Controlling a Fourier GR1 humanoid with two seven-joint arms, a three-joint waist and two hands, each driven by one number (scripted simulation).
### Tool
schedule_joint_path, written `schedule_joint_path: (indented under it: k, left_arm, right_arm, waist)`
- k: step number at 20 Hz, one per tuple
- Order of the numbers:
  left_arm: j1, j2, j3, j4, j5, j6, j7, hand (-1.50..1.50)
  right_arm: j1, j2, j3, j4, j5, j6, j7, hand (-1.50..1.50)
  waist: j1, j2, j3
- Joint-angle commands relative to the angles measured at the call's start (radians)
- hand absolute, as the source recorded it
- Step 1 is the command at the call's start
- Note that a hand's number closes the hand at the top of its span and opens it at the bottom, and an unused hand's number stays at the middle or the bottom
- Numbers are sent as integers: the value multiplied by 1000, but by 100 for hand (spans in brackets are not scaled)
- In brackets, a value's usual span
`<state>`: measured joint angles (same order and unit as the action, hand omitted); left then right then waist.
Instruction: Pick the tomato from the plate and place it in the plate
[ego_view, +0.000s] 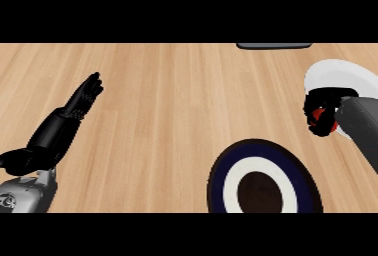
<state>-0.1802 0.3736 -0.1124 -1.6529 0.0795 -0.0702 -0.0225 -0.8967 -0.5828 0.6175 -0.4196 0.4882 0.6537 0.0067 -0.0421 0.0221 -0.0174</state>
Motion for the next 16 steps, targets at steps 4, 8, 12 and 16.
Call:
schedule_joint_path:
  k: [4, 8, 12, 16]
  left_arm:
    - [-5, 7, 5, -8, -5, 3, -2, 0]
    - [-13, 2, -10, -14, -3, -10, -7, 0]
    - [-31, 5, -26, -29, -1, -30, -6, 0]
    - [-50, -4, -55, -36, -6, -47, -15, 0]
  right_arm:
    - [-104, -188, -106, 217, -3, -155, 381, 150]
    - [-197, -256, -136, 292, -1, -278, 621, 150]
    - [-289, -305, -146, 352, 7, -419, 879, 150]
    - [-359, -312, -125, 402, 37, -563, 1153, 150]
  waist:
    - [34, 16, -5]
    - [92, 27, -6]
    - [158, 35, -3]
    - [215, 59, 0]
